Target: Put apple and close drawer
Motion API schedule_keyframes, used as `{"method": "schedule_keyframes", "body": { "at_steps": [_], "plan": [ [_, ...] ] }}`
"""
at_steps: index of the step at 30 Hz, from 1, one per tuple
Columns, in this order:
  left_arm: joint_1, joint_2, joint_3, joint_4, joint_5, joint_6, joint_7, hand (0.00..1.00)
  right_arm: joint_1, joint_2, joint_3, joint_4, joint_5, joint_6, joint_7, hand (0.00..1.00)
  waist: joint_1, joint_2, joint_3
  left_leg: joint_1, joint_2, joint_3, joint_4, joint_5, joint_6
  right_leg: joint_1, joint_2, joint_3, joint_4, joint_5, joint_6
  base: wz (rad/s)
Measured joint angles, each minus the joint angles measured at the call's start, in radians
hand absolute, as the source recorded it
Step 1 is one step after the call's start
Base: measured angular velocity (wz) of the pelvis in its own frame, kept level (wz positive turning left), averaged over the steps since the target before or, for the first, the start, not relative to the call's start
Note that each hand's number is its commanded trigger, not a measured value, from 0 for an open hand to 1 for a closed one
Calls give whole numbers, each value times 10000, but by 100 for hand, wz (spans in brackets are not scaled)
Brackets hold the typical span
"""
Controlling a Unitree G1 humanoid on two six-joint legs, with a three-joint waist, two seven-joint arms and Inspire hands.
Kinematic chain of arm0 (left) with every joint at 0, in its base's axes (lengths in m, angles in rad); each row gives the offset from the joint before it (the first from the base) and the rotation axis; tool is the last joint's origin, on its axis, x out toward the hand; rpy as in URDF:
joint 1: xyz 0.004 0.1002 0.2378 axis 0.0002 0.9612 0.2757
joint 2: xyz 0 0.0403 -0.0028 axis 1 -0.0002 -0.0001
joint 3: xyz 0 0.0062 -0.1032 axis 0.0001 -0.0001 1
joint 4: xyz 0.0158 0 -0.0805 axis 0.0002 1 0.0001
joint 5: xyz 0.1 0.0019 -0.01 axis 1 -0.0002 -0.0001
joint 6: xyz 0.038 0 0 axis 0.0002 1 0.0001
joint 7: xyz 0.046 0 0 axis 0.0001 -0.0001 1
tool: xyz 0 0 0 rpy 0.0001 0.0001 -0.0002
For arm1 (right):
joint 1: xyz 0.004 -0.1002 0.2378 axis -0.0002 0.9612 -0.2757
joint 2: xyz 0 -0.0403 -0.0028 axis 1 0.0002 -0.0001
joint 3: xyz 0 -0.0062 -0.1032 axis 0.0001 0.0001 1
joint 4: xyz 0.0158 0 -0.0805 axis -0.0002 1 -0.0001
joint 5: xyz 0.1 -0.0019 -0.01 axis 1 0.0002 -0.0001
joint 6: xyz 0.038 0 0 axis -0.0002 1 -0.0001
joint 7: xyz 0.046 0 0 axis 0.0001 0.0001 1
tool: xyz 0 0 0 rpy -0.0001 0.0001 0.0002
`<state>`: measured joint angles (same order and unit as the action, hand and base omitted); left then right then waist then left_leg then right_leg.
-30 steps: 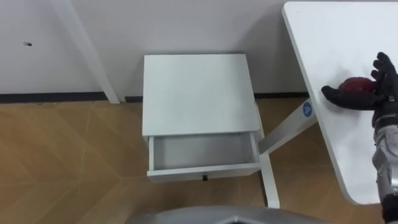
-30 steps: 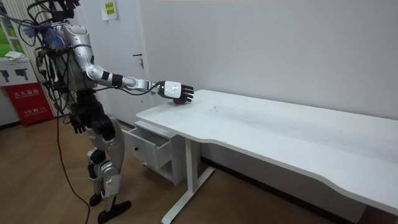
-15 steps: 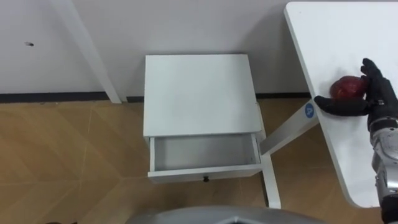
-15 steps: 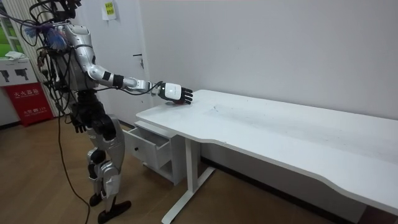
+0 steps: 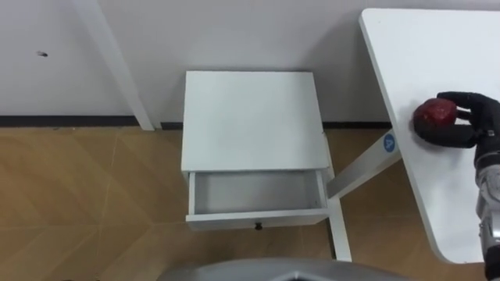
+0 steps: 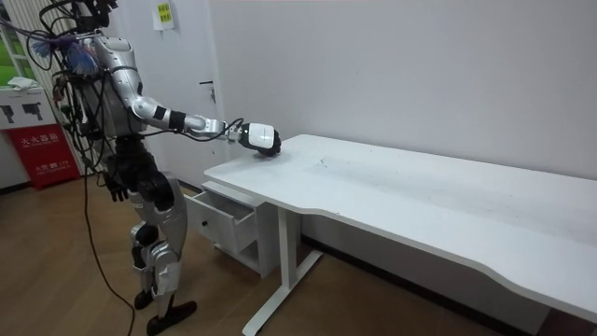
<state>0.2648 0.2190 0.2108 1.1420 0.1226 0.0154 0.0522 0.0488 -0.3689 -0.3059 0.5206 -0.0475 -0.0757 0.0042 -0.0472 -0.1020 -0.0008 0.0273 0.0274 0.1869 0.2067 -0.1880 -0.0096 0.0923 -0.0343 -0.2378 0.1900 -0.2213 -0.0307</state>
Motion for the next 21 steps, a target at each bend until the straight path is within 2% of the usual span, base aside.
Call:
{"method": "schedule_keyframes", "body": {
  "at_steps": [7,11,16,21],
  "plan": [
    [-148,0,13,0,6,-1,-19,0,-4,2,106,-53,-4,-4,67,100,35,-1,4,12,14,12,0,0,0,22,-6,-59,21,0,1,0],
    [-440,0,13,109,8,-13,-13,0,-8,2,207,-148,-142,-8,227,100,229,-16,12,15,24,56,0,0,0,-103,-5,17,107,-1,1,-6],
    [-545,18,-75,107,274,-14,-21,0,9,16,805,-790,-942,49,439,100,266,-57,21,20,6,103,3,-3,5,-112,-7,75,103,-1,1,-1],
    [-655,41,-574,168,246,-22,-28,0,11,113,1713,-1517,-1218,133,878,100,307,-47,21,-76,-11,57,111,-7,12,-104,-14,98,26,10,16,3]
  ]
}}
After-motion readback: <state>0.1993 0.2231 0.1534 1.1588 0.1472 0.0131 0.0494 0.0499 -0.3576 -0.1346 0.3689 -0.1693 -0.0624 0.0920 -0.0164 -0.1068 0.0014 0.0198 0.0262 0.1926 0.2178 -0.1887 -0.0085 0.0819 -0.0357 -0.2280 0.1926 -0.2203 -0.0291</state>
